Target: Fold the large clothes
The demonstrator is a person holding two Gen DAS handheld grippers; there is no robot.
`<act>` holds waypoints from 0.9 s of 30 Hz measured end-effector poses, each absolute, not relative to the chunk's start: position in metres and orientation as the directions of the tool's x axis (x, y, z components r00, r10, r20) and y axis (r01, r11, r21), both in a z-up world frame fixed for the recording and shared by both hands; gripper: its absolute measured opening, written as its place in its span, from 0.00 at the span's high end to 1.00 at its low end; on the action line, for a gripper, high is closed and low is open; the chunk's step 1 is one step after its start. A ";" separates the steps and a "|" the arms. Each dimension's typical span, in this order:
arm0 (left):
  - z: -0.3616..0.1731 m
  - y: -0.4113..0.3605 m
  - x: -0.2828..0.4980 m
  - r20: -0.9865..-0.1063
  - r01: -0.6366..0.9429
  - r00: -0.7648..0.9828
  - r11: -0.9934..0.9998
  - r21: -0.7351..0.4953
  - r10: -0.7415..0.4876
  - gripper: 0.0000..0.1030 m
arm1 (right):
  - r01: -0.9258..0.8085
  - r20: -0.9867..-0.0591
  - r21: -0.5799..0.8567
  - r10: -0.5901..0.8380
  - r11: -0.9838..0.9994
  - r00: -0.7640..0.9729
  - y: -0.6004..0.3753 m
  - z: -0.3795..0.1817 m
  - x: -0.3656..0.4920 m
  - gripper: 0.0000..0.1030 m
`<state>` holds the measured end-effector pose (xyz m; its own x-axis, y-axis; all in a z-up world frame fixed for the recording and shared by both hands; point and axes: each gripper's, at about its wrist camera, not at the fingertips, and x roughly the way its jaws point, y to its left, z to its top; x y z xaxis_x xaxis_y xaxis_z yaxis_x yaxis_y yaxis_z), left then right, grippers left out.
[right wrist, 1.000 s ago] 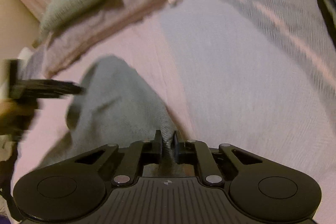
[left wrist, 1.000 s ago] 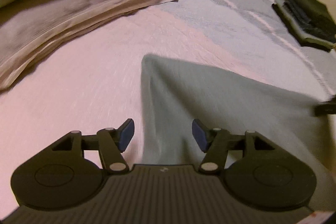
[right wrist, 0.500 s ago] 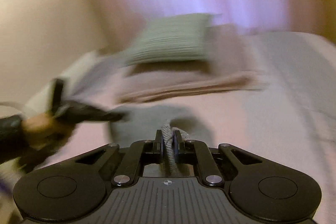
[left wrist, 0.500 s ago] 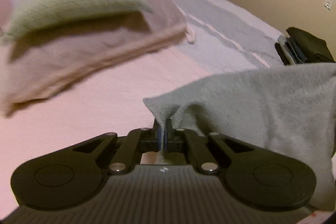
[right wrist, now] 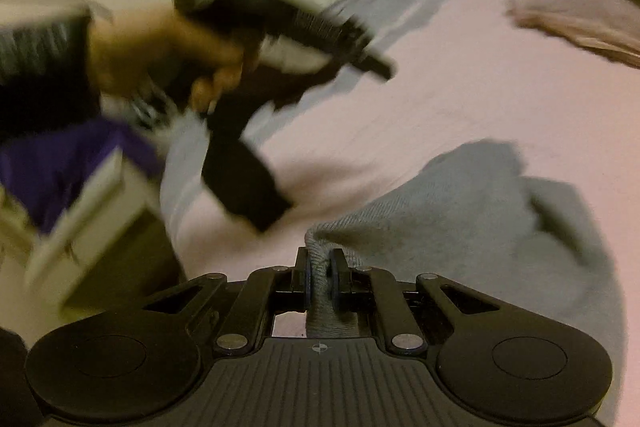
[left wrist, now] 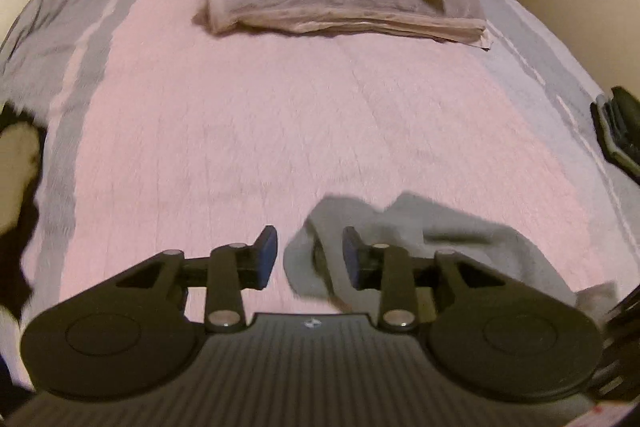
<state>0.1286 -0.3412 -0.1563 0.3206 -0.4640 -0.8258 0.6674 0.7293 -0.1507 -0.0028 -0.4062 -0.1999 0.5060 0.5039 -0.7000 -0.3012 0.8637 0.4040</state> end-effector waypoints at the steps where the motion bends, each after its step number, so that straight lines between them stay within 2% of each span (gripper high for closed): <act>1: -0.156 -0.335 0.122 -0.824 0.661 0.304 0.728 -0.179 -0.479 0.65 | -0.304 -0.709 0.405 0.506 0.862 0.492 -0.397 -0.206 -0.004 0.94; 2: -0.158 -0.333 0.118 -0.823 0.661 0.285 0.723 -0.202 -0.491 0.61 | -0.301 -0.722 0.402 0.502 0.865 0.476 -0.390 -0.212 -0.003 0.92; 3: -0.161 -0.332 0.112 -0.822 0.663 0.268 0.715 -0.221 -0.503 0.51 | -0.294 -0.733 0.399 0.495 0.869 0.467 -0.394 -0.219 -0.003 0.91; 4: -0.165 -0.334 0.106 -0.821 0.660 0.251 0.711 -0.243 -0.513 0.46 | -0.285 -0.739 0.402 0.492 0.870 0.461 -0.393 -0.222 0.002 0.82; 6: -0.175 -0.346 0.093 -0.813 0.672 0.203 0.682 -0.290 -0.546 0.43 | -0.277 -0.732 0.417 0.500 0.866 0.463 -0.399 -0.222 -0.001 0.60; 7: -0.181 -0.352 0.088 -0.811 0.676 0.187 0.671 -0.304 -0.555 0.39 | -0.274 -0.729 0.419 0.500 0.866 0.466 -0.403 -0.221 -0.003 0.44; 8: -0.185 -0.360 0.082 -0.810 0.683 0.168 0.659 -0.315 -0.562 0.38 | -0.270 -0.729 0.416 0.496 0.868 0.473 -0.411 -0.217 -0.008 0.40; 13: -0.220 -0.405 0.061 -0.848 0.744 0.093 0.602 -0.289 -0.522 0.37 | -0.222 -0.759 0.348 0.412 0.911 0.504 -0.452 -0.204 -0.034 0.40; 14: -0.228 -0.412 0.059 -0.854 0.745 0.078 0.599 -0.293 -0.514 0.40 | -0.197 -0.766 0.333 0.387 0.922 0.514 -0.463 -0.204 -0.039 0.40; 16: -0.236 -0.418 0.053 -0.869 0.757 0.081 0.597 -0.264 -0.488 0.78 | -0.116 -0.780 0.306 0.319 0.945 0.539 -0.487 -0.206 -0.041 0.40; 18: -0.230 -0.417 0.057 -0.862 0.747 0.099 0.610 -0.265 -0.497 0.90 | -0.020 -0.791 0.304 0.264 0.952 0.551 -0.514 -0.209 -0.042 0.40; 22: -0.199 -0.382 0.067 -0.845 0.691 0.165 0.671 -0.270 -0.509 0.94 | 0.025 -0.774 0.306 0.233 0.952 0.589 -0.544 -0.206 -0.023 0.40; 27: -0.194 -0.330 0.075 -0.865 0.609 0.183 0.744 -0.273 -0.467 0.92 | -0.073 -0.773 0.307 0.293 0.949 0.562 -0.542 -0.225 0.035 0.40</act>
